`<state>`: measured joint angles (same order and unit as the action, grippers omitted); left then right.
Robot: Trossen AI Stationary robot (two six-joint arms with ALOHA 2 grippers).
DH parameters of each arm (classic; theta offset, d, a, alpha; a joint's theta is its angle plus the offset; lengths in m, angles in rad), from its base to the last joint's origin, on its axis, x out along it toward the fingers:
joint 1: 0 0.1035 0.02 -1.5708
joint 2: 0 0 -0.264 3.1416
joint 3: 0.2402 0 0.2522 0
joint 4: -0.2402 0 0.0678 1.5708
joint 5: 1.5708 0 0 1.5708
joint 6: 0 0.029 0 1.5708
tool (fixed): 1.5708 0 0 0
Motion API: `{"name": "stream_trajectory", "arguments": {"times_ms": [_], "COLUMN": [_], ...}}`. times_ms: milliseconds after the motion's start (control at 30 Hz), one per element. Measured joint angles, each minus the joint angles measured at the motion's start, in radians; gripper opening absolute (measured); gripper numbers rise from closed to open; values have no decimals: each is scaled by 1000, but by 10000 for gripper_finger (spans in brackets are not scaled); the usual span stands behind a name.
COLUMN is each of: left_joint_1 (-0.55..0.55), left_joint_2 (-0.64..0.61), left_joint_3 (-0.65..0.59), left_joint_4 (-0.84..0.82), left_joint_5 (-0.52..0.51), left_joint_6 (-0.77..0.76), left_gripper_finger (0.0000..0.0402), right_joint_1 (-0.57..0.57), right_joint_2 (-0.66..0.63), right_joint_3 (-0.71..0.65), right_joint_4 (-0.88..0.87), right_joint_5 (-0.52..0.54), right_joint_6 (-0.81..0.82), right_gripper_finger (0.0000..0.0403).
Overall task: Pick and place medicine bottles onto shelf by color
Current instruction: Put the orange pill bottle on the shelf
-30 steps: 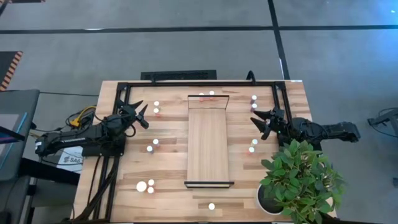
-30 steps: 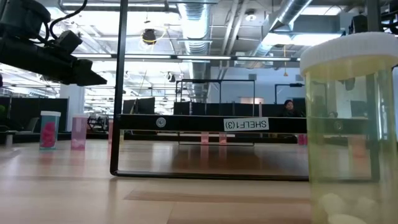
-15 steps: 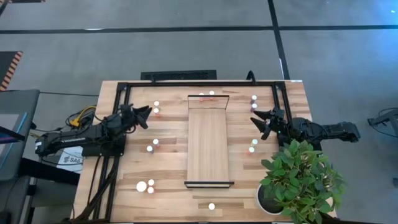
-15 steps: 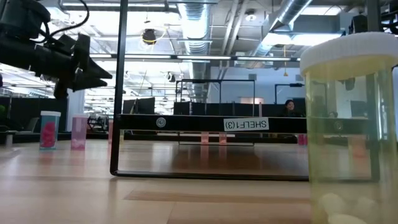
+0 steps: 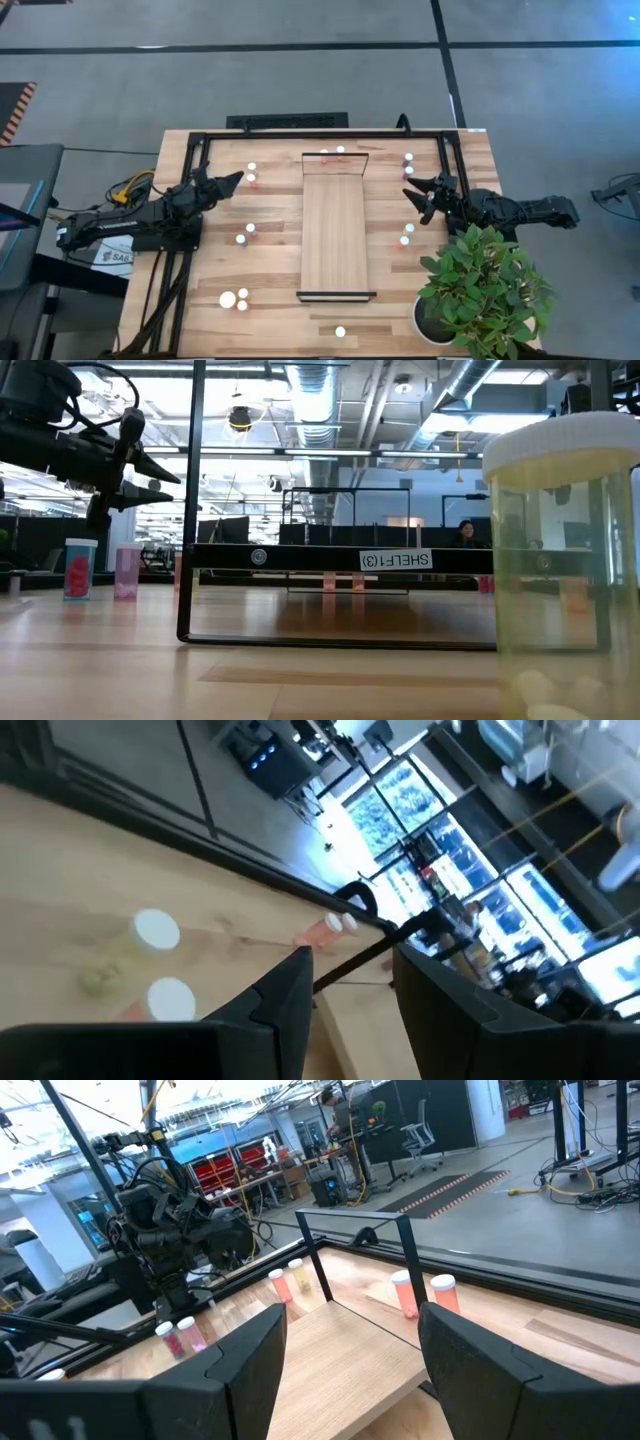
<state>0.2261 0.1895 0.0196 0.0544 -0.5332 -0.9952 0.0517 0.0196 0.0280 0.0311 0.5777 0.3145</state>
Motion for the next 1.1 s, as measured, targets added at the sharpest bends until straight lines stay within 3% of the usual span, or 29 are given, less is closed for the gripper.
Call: {"name": "stream_trajectory", "arguments": {"times_ms": [533, 733, 833, 1100], "left_joint_1": [0, 0, 1, 0], "left_joint_2": [7, 7, 7, 7], "left_joint_3": [0, 0, 0, -1], "left_joint_4": [0, 2, 1, 9], "left_joint_5": [-25, -140, -203, 36], "left_joint_6": [-185, 7, 30, 72], "left_gripper_finger": [128, 128, 128, 153], "right_joint_1": [0, 0, 0, 0], "right_joint_2": [0, 0, 0, 0], "right_joint_3": [0, 0, 0, 0], "right_joint_4": [0, 0, 0, 0], "right_joint_5": [0, 0, 0, 0], "right_joint_6": [0, 0, 0, 0], "right_gripper_finger": [251, 251, 251, 251]}}
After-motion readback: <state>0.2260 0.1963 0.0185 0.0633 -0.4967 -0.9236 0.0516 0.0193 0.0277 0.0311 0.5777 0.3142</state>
